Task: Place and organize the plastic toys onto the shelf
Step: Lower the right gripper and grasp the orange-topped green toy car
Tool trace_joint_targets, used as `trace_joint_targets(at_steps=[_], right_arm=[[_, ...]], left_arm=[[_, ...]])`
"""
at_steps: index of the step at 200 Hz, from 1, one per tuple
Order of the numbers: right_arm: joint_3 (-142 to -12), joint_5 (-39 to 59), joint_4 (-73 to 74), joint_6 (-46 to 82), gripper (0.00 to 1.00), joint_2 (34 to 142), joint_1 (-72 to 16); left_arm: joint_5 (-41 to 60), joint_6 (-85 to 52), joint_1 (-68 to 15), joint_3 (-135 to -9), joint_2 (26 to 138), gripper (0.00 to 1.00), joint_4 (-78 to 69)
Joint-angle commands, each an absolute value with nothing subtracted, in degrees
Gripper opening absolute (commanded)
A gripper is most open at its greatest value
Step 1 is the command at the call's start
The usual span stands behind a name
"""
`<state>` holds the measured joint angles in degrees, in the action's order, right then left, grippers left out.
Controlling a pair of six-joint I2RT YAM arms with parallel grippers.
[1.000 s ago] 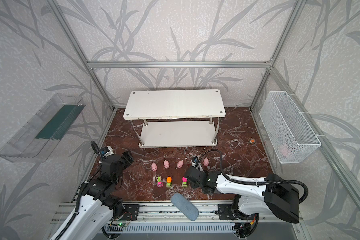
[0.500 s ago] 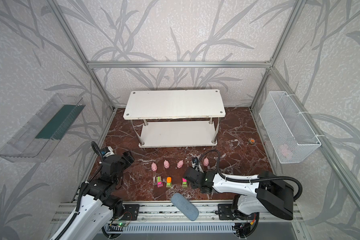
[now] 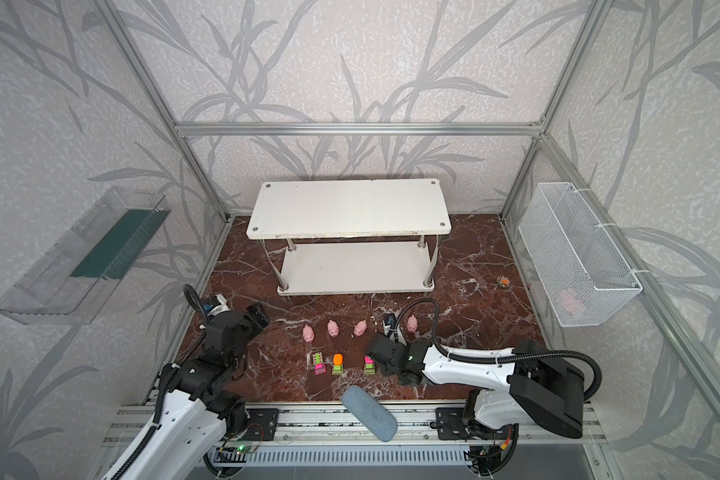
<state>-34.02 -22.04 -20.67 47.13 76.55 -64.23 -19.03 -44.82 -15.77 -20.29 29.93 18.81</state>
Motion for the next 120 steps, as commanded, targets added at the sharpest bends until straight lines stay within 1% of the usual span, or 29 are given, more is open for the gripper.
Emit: trace_joint_targets(at_steps=[1, 20, 55, 84, 120], right_arm=[[-35.51, -23.27, -22.88, 47.9, 0.28, 76.06, -64.43], [-35.83, -23.14, -23.54, 47.81, 0.28, 75.96, -64.43], [-37.66, -22.57, -27.98, 47.42, 0.22, 74.85, -64.43], [-37.92, -22.5, -30.72, 47.31, 0.2, 71.0, -64.45], [-40.62, -27.44, -34.89, 44.8, 0.2, 64.84, -64.37]], left_arm=[[-20.48, -45.87, -16.0, -19.84, 29.17, 0.84, 18.94], [-20.7, -45.88, -16.0, -19.71, 29.04, 0.84, 18.98], [-20.79, -45.88, -16.0, -19.69, 29.15, 0.84, 18.89], [-20.84, -45.79, -15.99, -19.76, 29.14, 0.84, 18.85], [-20.95, -45.7, -16.0, -19.78, 28.87, 0.84, 19.16]])
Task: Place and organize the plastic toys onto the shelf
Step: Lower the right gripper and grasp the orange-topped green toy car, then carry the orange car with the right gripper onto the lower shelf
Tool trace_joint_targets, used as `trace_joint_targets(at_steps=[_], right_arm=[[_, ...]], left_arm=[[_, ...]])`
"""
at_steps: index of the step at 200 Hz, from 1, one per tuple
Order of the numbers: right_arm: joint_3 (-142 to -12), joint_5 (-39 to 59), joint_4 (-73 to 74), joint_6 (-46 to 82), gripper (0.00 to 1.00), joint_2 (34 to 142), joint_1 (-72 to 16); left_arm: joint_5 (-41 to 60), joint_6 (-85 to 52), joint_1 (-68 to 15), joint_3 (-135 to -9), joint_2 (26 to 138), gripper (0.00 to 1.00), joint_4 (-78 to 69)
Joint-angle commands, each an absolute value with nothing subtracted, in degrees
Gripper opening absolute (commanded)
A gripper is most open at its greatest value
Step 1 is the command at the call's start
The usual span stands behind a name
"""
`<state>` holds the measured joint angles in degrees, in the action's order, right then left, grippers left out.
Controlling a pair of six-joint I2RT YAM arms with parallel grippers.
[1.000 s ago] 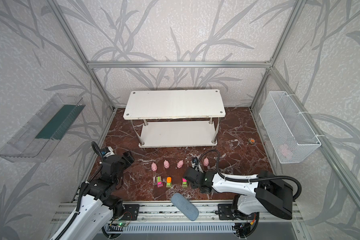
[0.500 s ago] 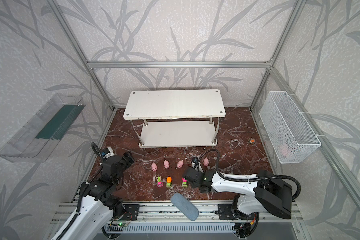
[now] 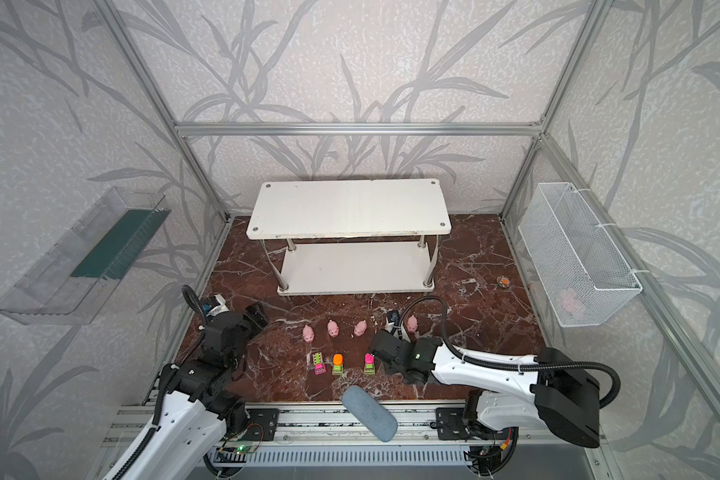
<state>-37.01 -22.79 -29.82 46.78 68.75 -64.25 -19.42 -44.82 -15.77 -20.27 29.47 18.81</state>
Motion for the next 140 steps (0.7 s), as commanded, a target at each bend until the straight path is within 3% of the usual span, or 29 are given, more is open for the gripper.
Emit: trace_joint_targets(at_steps=[1, 55, 140], right_arm=[[-40.83, -27.52, -35.03, 44.59, 0.2, 64.72, -64.31], [-48.96, -26.85, -29.96, 30.94, 0.2, 65.17, -53.55], [-53.25, -22.01, -12.1, 21.85, 0.2, 78.81, -39.85]], left_arm=[[-20.93, -45.7, -16.0, -19.82, 28.85, 0.84, 19.16], [-20.99, -45.77, -16.0, -19.88, 29.17, 0.84, 18.94], [-20.97, -45.7, -15.9, -19.95, 29.72, 0.84, 18.61]])
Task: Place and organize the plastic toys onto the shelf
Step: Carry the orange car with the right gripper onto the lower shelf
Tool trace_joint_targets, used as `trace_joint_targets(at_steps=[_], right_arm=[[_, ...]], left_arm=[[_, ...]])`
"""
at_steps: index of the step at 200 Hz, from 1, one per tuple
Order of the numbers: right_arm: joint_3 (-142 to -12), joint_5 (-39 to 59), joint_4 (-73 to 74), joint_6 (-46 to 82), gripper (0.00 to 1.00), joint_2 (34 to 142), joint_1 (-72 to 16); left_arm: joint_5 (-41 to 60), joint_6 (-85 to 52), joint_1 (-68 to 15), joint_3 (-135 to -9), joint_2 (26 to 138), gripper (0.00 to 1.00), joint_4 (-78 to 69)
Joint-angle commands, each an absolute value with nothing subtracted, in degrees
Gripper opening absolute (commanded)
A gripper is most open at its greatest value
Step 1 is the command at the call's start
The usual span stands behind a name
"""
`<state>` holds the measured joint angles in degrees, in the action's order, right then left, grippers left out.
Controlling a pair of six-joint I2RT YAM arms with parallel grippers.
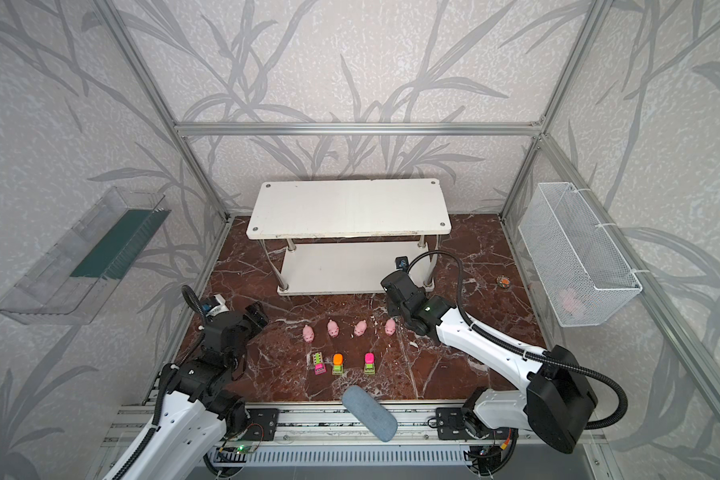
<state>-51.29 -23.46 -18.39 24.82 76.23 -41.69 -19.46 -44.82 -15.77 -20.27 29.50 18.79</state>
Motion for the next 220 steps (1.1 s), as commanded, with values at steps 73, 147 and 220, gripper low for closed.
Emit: trace_joint_targets(at_steps=[73, 147, 220], right_arm=[[-55.45, -24.02, -5.19, 18.24, 0.2, 86.37, -35.75], [-59.0, -26.13, -2.63, 15.03, 0.2, 92.34, -33.14], [-59.17, -25.46, -0.94, 14.99, 0.2, 95.37, -30.02]], left_arm=[[-20.85, -45.61, -15.89, -19.74, 29.88, 0.84, 18.02], [-20.84, -45.7, -15.91, -19.34, 29.82, 0.84, 17.99], [-20.75, -45.79, -15.89, -18.95, 29.58, 0.84, 18.02]])
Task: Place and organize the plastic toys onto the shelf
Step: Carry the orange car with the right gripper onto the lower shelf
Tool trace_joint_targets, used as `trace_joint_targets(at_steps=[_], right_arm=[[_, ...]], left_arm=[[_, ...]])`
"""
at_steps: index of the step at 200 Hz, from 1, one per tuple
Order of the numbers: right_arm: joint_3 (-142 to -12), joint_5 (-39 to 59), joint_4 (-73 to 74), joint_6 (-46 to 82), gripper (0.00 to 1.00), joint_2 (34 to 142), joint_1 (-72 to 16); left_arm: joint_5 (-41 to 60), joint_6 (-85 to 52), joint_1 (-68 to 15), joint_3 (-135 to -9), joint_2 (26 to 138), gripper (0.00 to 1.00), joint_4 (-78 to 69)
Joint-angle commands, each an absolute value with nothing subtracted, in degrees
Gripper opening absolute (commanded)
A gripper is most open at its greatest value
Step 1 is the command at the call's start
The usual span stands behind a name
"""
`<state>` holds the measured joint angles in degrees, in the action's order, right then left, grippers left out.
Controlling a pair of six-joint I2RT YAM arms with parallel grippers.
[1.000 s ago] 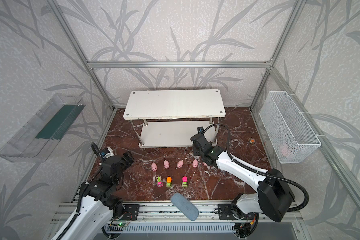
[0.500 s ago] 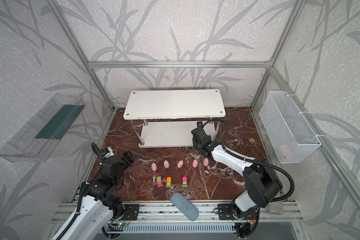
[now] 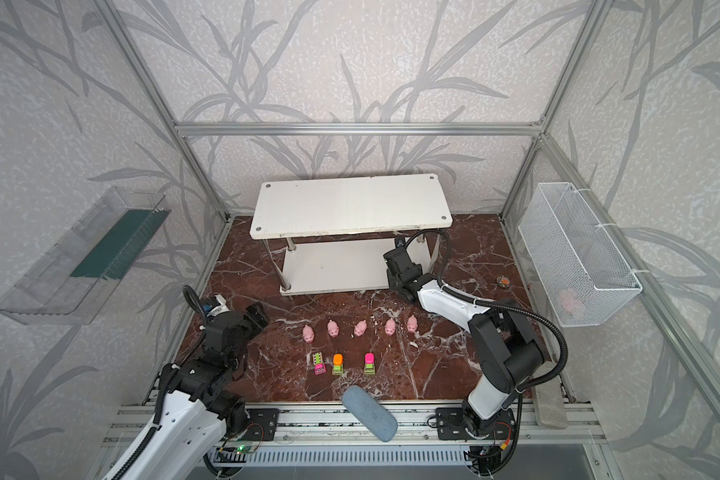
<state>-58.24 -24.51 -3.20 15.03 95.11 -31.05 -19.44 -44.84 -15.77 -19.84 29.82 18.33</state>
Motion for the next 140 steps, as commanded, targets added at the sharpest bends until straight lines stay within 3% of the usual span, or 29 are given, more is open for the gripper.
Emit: trace_joint_targets(at_steps=[1, 55, 140], right_arm=[[-59.16, -25.47, -0.91, 14.97, 0.2, 95.41, -29.99], [-55.27, -22.22, 8.26, 13.96, 0.2, 94.8, -29.84], [-58.57, -23.03, 8.44, 12.57, 0.2, 100.05, -29.38]], left_arm=[[-20.75, -45.84, -15.9, -18.97, 29.55, 0.84, 17.93], [-20.72, -45.7, -15.9, -18.97, 29.62, 0.84, 17.93], [-20.49, -45.79, -15.91, -18.81, 29.44, 0.84, 18.11]])
